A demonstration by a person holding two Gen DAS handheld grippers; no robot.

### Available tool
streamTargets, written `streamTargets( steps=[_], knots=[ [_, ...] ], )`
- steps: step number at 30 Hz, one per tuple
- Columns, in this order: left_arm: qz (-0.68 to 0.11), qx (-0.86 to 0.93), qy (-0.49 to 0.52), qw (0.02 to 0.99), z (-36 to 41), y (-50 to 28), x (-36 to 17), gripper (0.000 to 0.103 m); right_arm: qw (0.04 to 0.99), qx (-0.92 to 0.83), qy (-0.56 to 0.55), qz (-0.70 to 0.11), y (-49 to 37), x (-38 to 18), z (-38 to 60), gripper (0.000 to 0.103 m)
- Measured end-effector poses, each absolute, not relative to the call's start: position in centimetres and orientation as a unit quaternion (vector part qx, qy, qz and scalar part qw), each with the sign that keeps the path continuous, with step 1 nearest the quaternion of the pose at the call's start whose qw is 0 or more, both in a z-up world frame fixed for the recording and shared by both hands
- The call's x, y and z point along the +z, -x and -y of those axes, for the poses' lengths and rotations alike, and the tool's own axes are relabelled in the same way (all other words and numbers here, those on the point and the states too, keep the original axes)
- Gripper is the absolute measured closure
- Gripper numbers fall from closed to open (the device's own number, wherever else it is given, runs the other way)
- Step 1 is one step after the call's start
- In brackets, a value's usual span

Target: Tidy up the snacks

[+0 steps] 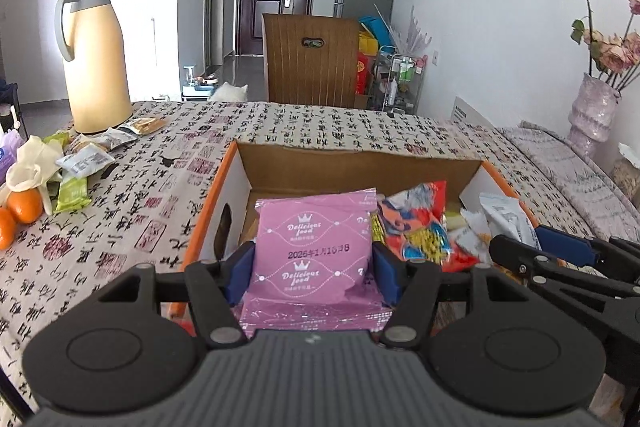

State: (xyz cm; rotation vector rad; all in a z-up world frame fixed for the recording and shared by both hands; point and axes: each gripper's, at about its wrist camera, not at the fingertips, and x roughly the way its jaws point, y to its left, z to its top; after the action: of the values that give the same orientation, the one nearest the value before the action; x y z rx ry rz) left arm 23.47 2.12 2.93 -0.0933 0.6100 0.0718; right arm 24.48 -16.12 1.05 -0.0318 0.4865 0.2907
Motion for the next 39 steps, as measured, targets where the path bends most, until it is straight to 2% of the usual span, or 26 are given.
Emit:
streamTargets(
  steps=[7,10,11,12,13,15,17,26,39],
  knots=[
    [-0.302,0.047,0.046,0.951,-2.3,-25.7,2.6,0.040,0.960,0.138,0.023,-0.243,-26.9,0.9,15.6,0.060],
    [-0.300,0.050,0.047,0.952,-2.5,-26.0,2.4,0.039,0.959,0.135,0.023,-0.247,-27.4,0.6,15.7,0.055],
    [-0.297,0.051,0.047,0.952,-2.5,-26.0,2.4,0.033,0.959,0.134,0.020,-0.248,-27.5,0.4,15.8,0.044],
    [-0.294,0.052,0.046,0.953,-2.6,-25.9,2.4,0.023,0.959,0.133,0.017,-0.248,-27.5,0.4,15.9,0.031],
    [-0.291,0.056,0.045,0.954,-2.6,-25.8,2.5,0.018,0.960,0.130,0.014,-0.247,-27.4,0.3,16.1,0.024],
    [-0.285,0.066,0.043,0.955,-2.8,-25.5,2.6,0.000,0.961,0.126,0.007,-0.245,-27.3,0.3,16.5,0.007],
    [-0.280,0.070,0.046,0.956,-3.0,-25.2,2.7,0.000,0.961,0.123,0.001,-0.246,-27.1,0.3,16.9,0.000],
    [-0.278,0.072,0.047,0.957,-3.4,-22.5,3.0,0.000,0.961,0.121,-0.005,-0.248,-24.6,0.4,17.8,0.000],
    [-0.254,0.072,0.029,0.964,-2.9,-13.7,2.8,0.000,0.959,0.133,-0.003,-0.250,-16.6,0.2,19.3,0.000]
  ],
)
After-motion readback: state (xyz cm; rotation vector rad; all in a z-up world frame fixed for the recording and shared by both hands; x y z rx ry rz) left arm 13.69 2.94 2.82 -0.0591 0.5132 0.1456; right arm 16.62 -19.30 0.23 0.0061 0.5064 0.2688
